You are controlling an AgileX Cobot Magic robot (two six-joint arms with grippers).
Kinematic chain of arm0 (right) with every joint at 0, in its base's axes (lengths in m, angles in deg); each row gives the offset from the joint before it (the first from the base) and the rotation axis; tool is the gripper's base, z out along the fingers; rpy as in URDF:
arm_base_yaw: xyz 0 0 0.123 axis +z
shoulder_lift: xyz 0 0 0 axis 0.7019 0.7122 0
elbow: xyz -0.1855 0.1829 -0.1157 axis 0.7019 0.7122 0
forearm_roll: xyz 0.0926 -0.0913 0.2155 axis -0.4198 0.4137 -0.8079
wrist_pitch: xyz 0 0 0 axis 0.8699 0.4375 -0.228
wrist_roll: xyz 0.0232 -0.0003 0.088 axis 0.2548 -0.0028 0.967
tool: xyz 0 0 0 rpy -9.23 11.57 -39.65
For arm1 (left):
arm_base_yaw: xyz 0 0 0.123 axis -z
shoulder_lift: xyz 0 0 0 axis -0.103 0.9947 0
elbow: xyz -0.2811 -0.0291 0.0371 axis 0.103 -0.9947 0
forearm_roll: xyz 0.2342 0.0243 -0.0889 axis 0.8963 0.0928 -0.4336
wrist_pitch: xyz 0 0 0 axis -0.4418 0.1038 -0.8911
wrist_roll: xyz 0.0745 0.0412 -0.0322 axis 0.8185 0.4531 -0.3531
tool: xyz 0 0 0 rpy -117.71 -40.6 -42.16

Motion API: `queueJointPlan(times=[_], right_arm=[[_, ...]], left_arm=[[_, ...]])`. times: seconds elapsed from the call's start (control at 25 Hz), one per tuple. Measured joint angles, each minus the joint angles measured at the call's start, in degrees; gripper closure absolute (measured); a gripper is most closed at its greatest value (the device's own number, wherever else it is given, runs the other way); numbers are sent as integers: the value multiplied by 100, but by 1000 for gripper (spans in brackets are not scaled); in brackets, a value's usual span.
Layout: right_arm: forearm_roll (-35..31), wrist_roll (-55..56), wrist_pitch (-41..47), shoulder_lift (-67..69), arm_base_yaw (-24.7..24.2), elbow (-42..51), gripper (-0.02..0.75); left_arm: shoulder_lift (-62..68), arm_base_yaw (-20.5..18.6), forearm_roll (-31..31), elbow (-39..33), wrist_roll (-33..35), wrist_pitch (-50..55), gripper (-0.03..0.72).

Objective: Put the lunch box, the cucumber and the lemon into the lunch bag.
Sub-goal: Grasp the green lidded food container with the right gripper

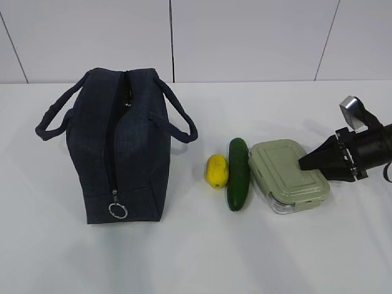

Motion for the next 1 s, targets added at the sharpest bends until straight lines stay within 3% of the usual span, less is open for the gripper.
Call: queueJointPlan(times=[0.16,0.48,0.8,1.0], right_arm=[[0,0,0,0,0,0,360],[-10,0,0,0,0,0,360],[-10,0,13,0,0,0,360],[-10,0,13,0,0,0,360]], left_arm=[[576,0,-316,172,292,-88,451],[2990,0,-1089,681,450,-332,450],[5491,0,-2271,1618,1343,-837,444],[6868,14,-2470,2522,1492,-706,419]])
